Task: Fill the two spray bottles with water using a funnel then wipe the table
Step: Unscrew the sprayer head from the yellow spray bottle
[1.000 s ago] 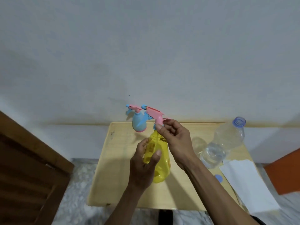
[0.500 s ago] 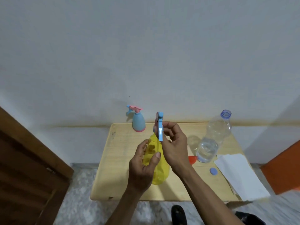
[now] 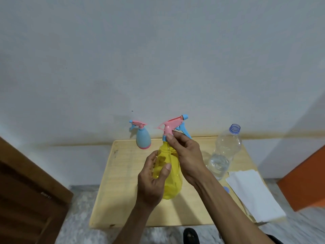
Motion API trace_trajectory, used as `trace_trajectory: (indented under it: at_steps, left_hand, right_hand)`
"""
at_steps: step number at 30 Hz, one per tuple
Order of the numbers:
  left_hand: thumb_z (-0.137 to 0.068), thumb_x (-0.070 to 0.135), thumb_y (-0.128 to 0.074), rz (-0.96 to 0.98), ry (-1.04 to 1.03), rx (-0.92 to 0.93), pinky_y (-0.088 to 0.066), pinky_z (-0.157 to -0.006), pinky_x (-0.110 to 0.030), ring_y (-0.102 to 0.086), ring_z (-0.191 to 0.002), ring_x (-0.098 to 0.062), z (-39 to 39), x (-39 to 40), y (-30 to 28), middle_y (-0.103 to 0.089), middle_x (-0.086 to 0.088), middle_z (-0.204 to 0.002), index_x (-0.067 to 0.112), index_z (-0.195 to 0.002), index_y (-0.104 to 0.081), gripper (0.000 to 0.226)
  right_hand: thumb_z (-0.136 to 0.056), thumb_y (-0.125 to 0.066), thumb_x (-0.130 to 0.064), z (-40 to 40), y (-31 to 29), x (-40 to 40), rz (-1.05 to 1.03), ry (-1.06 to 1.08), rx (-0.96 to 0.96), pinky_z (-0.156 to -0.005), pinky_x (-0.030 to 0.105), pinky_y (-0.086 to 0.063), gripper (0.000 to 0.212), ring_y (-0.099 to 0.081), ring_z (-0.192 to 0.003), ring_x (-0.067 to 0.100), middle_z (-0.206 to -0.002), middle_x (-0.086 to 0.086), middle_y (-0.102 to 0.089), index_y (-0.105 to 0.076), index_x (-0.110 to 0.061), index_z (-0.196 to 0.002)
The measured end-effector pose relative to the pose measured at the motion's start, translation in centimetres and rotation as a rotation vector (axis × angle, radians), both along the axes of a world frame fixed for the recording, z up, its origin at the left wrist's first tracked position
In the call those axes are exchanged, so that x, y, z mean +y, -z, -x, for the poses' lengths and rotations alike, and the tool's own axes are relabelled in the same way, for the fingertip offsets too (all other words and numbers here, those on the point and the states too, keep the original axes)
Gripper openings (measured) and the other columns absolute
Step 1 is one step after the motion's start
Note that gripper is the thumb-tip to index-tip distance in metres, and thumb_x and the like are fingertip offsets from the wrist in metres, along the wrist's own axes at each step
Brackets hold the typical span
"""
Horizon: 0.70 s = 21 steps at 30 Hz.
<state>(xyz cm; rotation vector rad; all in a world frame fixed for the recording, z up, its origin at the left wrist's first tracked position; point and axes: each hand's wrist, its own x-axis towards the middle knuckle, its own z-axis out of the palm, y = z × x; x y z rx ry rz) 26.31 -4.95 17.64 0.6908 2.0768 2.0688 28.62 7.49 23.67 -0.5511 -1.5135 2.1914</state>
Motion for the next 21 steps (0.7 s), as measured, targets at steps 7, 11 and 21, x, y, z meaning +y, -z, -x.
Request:
trace_trajectory:
  at_steps: [7, 11, 21]
  left_hand:
    - [-0.084, 0.047, -0.064, 0.048, -0.009, 0.050, -0.052, -0.087, -0.016, -0.066, -0.111, -0.006, 0.5, -0.4, -0.1, -0.069, 0.018, -0.117, 0.023, -0.133, -0.057, 0.055]
    - [-0.084, 0.048, -0.065, 0.100, -0.022, 0.100, -0.053, -0.090, -0.021, -0.065, -0.113, -0.008, 0.7, -0.8, 0.1, -0.069, 0.014, -0.119, 0.026, -0.133, -0.057, 0.054]
    - [-0.083, 0.047, -0.066, 0.129, -0.063, 0.129, -0.052, -0.091, -0.020, -0.065, -0.112, -0.009, 1.0, -2.3, 0.7, -0.069, 0.014, -0.118, 0.030, -0.130, -0.058, 0.051]
  right_hand:
    - [-0.102, -0.059, -0.029, 0.1, -0.5, 0.1, -0.035, -0.029, -0.016, -0.068, 0.022, -0.054, 0.026, -0.070, -0.080, 0.007, -0.104, 0.010, -0.077, -0.069, -0.008, -0.114]
    - [-0.087, -0.078, -0.038, 0.5, -0.4, -0.2, -0.288, 0.063, -0.069, -0.075, 0.029, -0.051, 0.024, -0.059, -0.079, 0.007, -0.087, -0.003, -0.070, -0.074, -0.019, -0.101]
    - [-0.095, -0.068, -0.036, 0.5, -0.1, -1.2, -0.617, 0.139, -0.118, -0.070, 0.028, -0.053, 0.019, -0.065, -0.095, 0.007, -0.096, -0.011, -0.072, -0.068, -0.029, -0.112]
